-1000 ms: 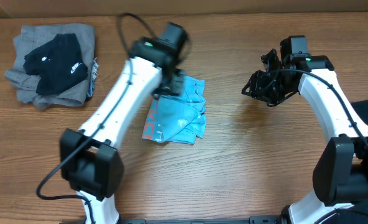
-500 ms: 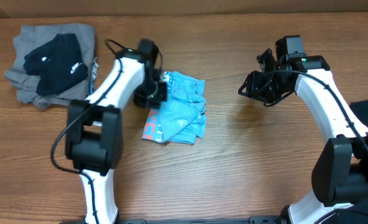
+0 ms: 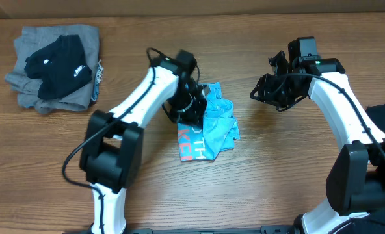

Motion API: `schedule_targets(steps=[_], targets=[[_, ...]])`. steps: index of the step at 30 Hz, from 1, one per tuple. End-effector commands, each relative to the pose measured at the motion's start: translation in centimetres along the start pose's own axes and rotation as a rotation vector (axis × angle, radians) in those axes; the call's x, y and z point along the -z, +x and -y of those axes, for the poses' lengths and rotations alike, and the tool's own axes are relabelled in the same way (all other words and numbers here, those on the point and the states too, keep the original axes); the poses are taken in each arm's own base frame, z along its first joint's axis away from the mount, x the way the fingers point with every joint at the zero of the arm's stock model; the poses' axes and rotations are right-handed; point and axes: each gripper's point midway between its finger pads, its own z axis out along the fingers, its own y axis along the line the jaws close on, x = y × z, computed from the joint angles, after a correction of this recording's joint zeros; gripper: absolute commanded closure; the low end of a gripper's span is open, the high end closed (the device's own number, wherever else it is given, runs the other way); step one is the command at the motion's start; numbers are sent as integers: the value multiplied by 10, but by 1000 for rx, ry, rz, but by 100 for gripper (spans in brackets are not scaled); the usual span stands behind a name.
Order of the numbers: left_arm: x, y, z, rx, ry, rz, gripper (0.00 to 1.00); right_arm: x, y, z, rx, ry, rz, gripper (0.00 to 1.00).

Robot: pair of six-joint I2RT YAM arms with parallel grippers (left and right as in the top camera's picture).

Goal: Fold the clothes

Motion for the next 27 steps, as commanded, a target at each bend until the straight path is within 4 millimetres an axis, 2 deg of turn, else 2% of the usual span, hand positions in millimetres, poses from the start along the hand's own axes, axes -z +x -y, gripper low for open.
schedule_targets(steps=[1,5,8,10,12,14,17,19,22,24,27], targets=[[53,-17,21,-105,22,161,90,0,1,-6,26,-17,2,57],[74,-23,5,-94,-57,226,83,-5,15,-40,158,-140,-46,52],[84,-25,-6,-67,-64,247,82,-13,28,-64,246,-166,-76,50],[91,-26,-26,-22,-118,255,83,-21,39,-83,324,-178,-97,49],[102,-24,-59,87,-216,269,83,-31,51,-98,392,-148,-110,47],[112,-21,-81,156,-255,277,82,-42,57,-100,438,-29,-97,39],[125,-17,-106,224,-255,292,81,-53,56,-93,487,170,-47,34],[133,-15,-119,260,-249,306,80,-62,59,-98,514,210,-36,32],[140,-13,-132,297,-239,319,79,-78,64,-107,549,207,-43,33],[143,-12,-136,296,-236,323,79,-88,65,-104,559,238,-46,35],[144,-12,-137,294,-237,325,77,-97,62,-96,547,293,-40,45]])
